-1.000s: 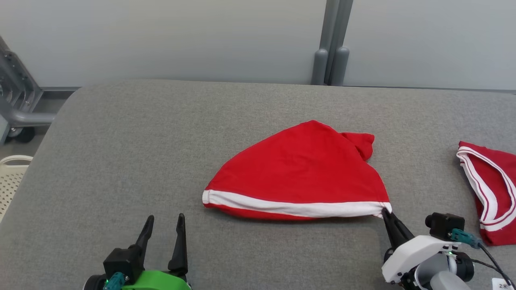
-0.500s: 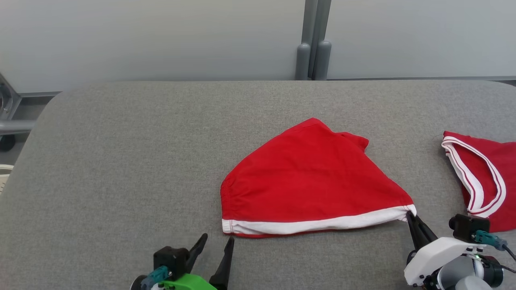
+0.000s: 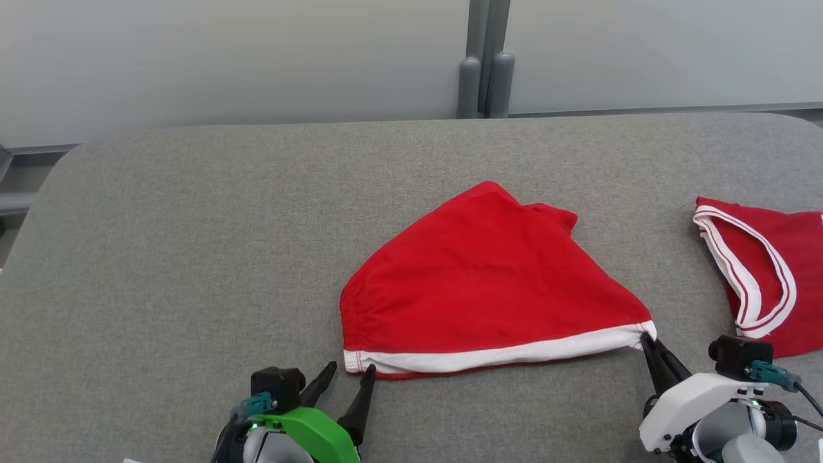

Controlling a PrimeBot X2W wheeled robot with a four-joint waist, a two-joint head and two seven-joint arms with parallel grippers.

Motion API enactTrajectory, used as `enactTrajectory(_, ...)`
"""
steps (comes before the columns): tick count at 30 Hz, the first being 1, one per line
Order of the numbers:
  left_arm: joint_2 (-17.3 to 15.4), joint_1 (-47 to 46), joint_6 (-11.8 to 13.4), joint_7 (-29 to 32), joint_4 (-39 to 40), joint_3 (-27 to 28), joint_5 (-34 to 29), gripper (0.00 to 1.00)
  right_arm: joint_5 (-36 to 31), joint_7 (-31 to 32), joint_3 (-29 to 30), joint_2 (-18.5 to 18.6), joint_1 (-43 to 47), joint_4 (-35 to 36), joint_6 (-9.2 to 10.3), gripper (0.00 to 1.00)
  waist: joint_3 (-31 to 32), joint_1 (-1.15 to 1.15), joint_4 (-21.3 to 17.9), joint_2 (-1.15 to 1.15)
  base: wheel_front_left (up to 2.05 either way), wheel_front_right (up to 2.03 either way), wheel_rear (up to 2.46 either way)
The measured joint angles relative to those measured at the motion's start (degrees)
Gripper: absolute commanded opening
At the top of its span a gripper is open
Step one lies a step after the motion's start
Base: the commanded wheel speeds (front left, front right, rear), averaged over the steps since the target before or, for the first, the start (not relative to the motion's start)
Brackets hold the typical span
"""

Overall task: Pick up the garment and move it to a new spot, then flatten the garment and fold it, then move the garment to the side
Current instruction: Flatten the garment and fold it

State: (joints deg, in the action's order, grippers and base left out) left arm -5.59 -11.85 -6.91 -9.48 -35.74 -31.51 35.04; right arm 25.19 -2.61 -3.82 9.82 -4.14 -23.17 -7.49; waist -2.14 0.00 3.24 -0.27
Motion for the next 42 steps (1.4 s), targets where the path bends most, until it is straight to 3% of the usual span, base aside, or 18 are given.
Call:
enactTrajectory(9, 0.9, -3.2, -0.4, -2.4, -3.6, -4.9, 5.9, 1.00, 0.3, 0.0, -1.0, -0.1, -0.8, -0.3, 0.00, 0.00, -0.4, 0.00, -1.1, 0.00, 0.00, 0.00, 0.00)
enactTrajectory(12, 0.3, -3.4, -0.4, -3.3, -3.3, -6.8, 7.8, 0.85, 0.4, -0.3, -1.2, -0.1, -0.8, -0.6, 0.00, 0.00, -0.3, 0.00, -1.2, 0.00, 0.00, 0.00, 0.00)
enactTrajectory(14, -0.4, -3.5, -0.4, -3.7, -3.1, -7.7, 8.6, 0.67, 0.4, -0.3, -1.2, -0.1, -0.8, -0.7, 0.00, 0.00, -0.3, 0.00, -1.2, 0.00, 0.00, 0.00, 0.00)
enactTrajectory(15, -0.7, -3.5, -0.4, -3.8, -3.0, -8.2, 9.1, 0.65, 0.4, -0.4, -1.3, -0.1, -0.8, -0.8, 0.00, 0.00, -0.3, 0.00, -1.2, 0.00, 0.00, 0.00, 0.00)
enactTrajectory(19, -1.4, -3.6, -0.4, -4.5, -3.5, -9.8, 10.9, 0.72, 0.5, -0.5, -1.6, -0.1, -0.8, -1.1, 0.00, 0.00, -0.1, 0.00, -1.3, 0.00, 0.00, 0.00, 0.00)
enactTrajectory(29, -1.1, -5.7, -0.4, -5.2, -6.8, -12.2, 13.7, 0.73, 0.5, -0.4, -2.5, 0.0, -1.1, -1.3, 0.00, 0.00, -0.3, 0.00, -2.2, 0.00, 0.00, 0.00, 0.00)
enactTrajectory(33, -1.0, -6.6, -0.4, -5.3, -8.2, -12.4, 14.7, 0.57, 0.5, -0.3, -2.8, 0.0, -1.2, -1.4, 0.00, 0.00, -0.3, 0.00, -2.5, 0.00, 0.00, 0.00, 0.00)
enactTrajectory(34, -1.0, -6.8, -0.4, -5.3, -8.3, -12.6, 14.8, 0.57, 0.6, -0.3, -2.9, 0.0, -1.2, -1.5, 0.00, 0.00, -0.4, 0.00, -2.5, 0.00, 0.00, 0.00, 0.00)
enactTrajectory(42, -0.8, -7.8, -0.4, -5.5, -7.6, -13.2, 15.0, 0.18, 0.9, -0.4, -3.1, 0.0, -1.6, -1.7, 0.00, 0.00, -0.6, 0.00, -2.6, 0.00, 0.00, 0.00, 0.00)
